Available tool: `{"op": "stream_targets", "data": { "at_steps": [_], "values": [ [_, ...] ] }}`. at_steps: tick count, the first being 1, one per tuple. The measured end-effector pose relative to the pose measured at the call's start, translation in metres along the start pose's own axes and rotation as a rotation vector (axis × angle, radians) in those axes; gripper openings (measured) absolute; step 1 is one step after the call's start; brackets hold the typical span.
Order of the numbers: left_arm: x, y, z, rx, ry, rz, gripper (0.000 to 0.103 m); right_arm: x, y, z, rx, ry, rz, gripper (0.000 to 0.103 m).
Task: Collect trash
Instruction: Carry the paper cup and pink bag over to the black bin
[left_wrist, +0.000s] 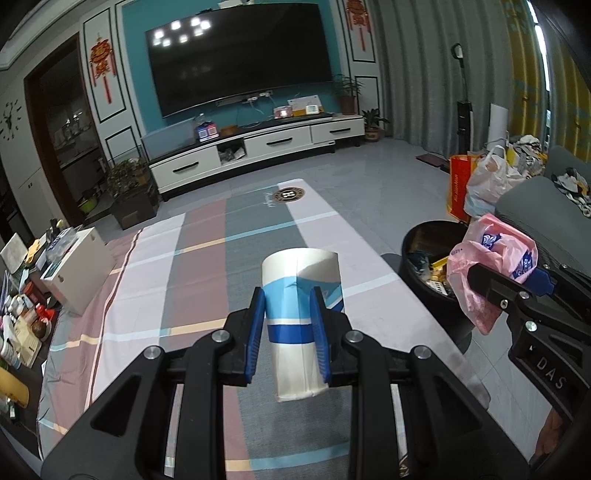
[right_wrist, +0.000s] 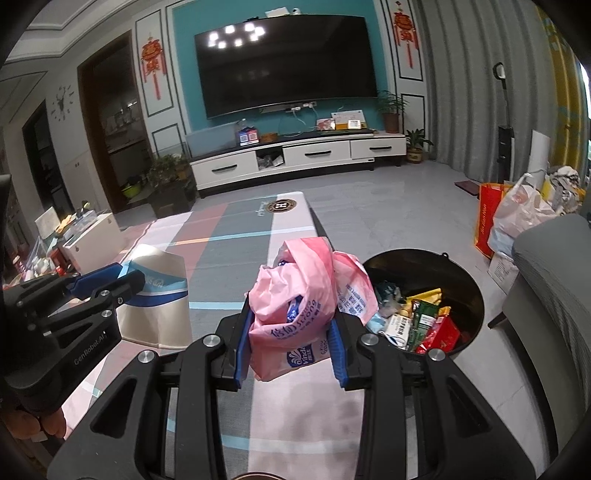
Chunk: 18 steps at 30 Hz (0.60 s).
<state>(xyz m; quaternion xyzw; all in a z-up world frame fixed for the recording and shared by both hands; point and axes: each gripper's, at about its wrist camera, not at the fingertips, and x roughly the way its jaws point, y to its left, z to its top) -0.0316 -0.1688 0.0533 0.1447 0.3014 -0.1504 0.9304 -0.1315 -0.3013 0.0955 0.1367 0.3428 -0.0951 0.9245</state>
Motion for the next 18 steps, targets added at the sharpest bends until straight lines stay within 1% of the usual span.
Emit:
{"op": "stream_targets", "data": {
  "at_steps": [18],
  "values": [
    [0.018, -0.062, 0.018, 0.105, -0.001, -0.081, 0.026, -0.005, -0.056, -0.007, 0.114, -0.011, -0.066, 0.036]
  ]
}}
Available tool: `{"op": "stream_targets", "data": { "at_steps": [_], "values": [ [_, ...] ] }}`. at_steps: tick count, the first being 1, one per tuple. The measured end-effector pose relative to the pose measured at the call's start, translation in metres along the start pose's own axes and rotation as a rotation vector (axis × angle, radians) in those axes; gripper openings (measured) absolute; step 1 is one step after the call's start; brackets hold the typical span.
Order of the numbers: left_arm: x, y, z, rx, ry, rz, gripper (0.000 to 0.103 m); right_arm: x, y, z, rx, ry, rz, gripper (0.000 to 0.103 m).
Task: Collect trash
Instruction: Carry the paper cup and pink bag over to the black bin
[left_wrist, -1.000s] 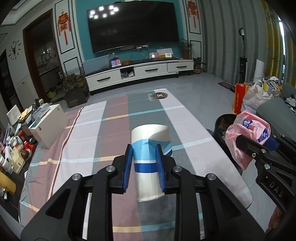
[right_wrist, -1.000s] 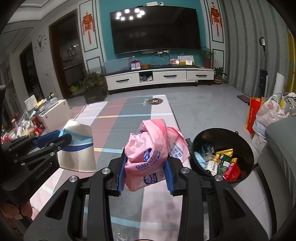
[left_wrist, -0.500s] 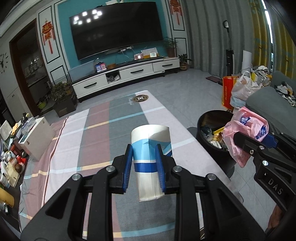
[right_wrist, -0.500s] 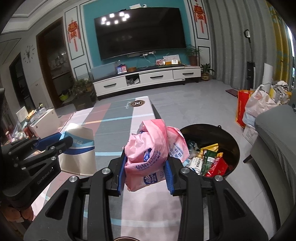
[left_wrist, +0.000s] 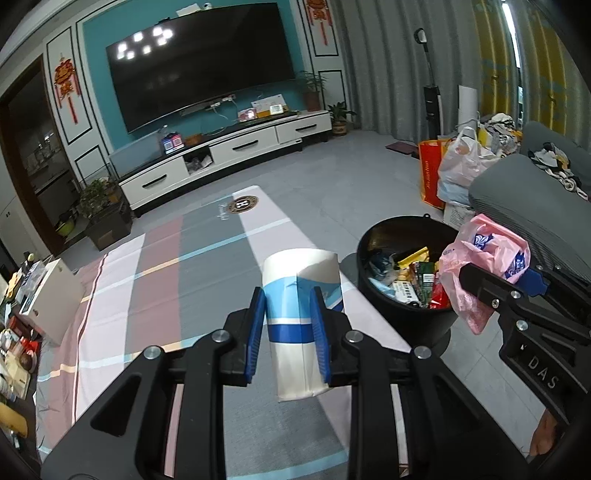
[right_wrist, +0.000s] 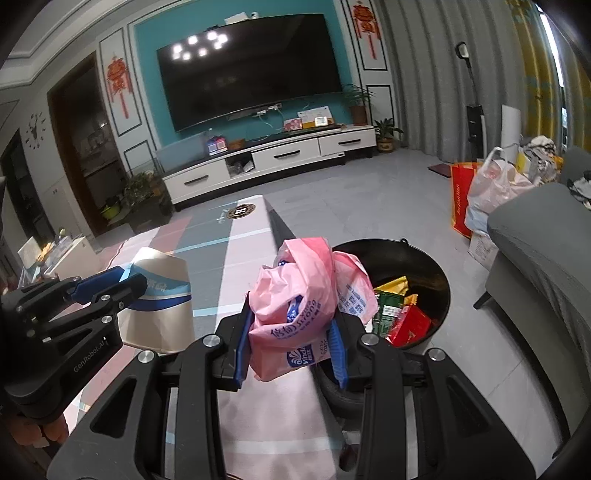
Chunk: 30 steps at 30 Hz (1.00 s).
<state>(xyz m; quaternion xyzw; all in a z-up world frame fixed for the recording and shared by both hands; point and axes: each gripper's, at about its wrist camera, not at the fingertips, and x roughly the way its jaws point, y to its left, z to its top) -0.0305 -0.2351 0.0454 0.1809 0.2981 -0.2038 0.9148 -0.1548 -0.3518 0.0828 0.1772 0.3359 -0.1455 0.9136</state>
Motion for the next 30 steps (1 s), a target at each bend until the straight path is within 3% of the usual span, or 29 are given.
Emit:
{"op": "stream_targets", "data": {
  "at_steps": [30],
  "values": [
    [0.08, -0.076, 0.038, 0.098, 0.036, -0.08, 0.026, 0.029, -0.08, 0.011, 0.124, -0.028, -0.113, 0.036]
  ]
}}
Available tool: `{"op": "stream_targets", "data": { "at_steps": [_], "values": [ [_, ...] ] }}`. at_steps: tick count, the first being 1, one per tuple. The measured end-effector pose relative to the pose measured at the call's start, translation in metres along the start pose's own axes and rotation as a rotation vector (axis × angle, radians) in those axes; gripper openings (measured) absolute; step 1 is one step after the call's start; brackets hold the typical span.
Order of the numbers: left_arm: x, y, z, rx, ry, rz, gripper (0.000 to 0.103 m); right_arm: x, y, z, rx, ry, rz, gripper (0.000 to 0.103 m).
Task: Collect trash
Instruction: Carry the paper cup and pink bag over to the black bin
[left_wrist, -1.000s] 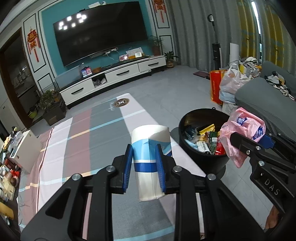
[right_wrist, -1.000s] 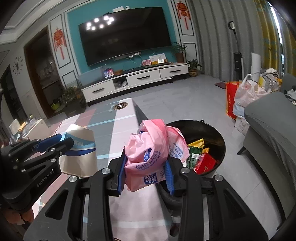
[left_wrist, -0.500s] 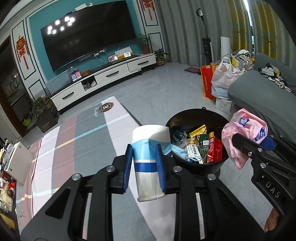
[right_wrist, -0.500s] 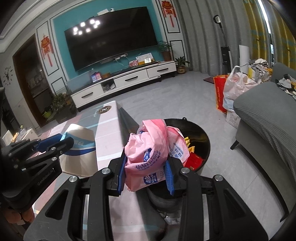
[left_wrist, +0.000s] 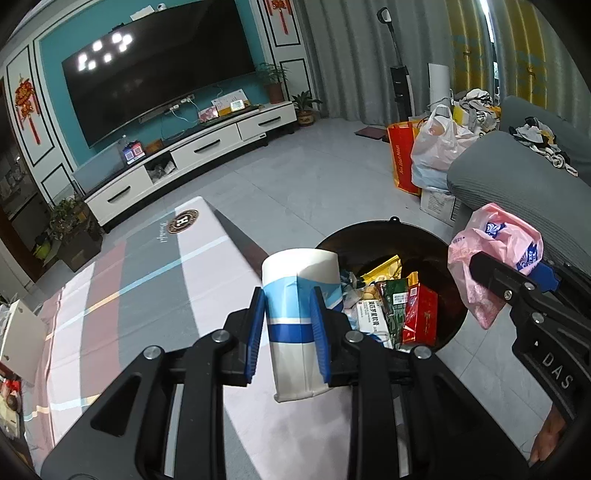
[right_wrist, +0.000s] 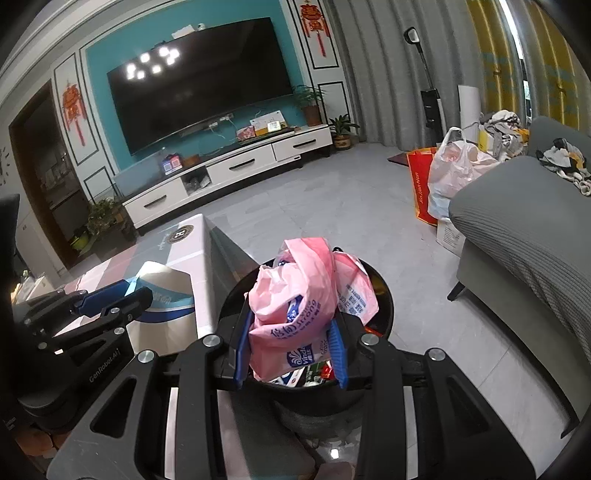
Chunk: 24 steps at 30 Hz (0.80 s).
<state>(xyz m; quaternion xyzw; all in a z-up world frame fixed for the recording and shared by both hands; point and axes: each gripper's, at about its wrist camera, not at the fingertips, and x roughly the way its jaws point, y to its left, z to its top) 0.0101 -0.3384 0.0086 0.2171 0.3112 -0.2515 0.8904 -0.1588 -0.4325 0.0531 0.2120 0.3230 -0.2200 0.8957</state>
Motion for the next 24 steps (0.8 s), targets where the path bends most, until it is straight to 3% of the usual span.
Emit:
{"op": "stream_targets", "data": {
  "at_steps": [24],
  "values": [
    [0.07, -0.031, 0.02, 0.051, 0.074, -0.039, 0.026, 0.061, -0.037, 0.002, 0.072, 0.078, -0.032, 0.036]
  ]
}}
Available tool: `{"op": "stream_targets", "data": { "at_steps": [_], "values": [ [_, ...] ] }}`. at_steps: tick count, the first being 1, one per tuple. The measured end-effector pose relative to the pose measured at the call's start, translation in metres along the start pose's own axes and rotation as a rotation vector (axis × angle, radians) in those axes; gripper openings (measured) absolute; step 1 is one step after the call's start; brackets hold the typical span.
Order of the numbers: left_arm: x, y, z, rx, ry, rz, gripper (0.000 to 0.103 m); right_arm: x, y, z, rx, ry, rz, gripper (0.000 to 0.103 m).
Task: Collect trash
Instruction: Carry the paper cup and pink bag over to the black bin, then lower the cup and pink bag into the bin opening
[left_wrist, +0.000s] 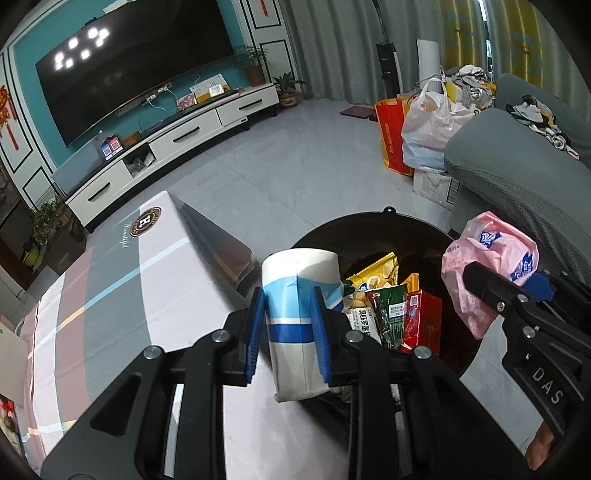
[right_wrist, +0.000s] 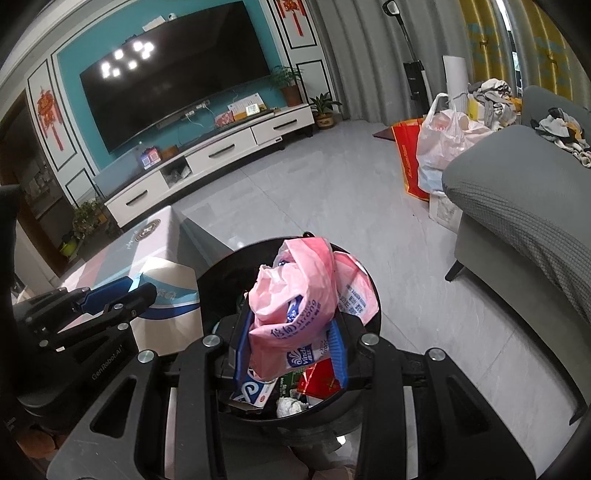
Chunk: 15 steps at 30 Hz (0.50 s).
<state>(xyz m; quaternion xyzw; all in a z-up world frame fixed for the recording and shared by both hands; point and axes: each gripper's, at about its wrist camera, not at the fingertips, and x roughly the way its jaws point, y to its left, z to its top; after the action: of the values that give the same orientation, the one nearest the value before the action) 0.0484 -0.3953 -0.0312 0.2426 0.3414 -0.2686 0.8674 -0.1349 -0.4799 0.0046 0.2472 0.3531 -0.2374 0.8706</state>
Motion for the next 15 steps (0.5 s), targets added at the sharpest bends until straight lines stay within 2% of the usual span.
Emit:
{"op": "stream_targets", "data": {
  "at_steps": [15],
  "values": [
    [0.029, -0.005, 0.002, 0.002, 0.051, -0.013, 0.026, 0.022, -0.008, -0.001, -0.012, 0.049, -0.029, 0.036]
  ]
}}
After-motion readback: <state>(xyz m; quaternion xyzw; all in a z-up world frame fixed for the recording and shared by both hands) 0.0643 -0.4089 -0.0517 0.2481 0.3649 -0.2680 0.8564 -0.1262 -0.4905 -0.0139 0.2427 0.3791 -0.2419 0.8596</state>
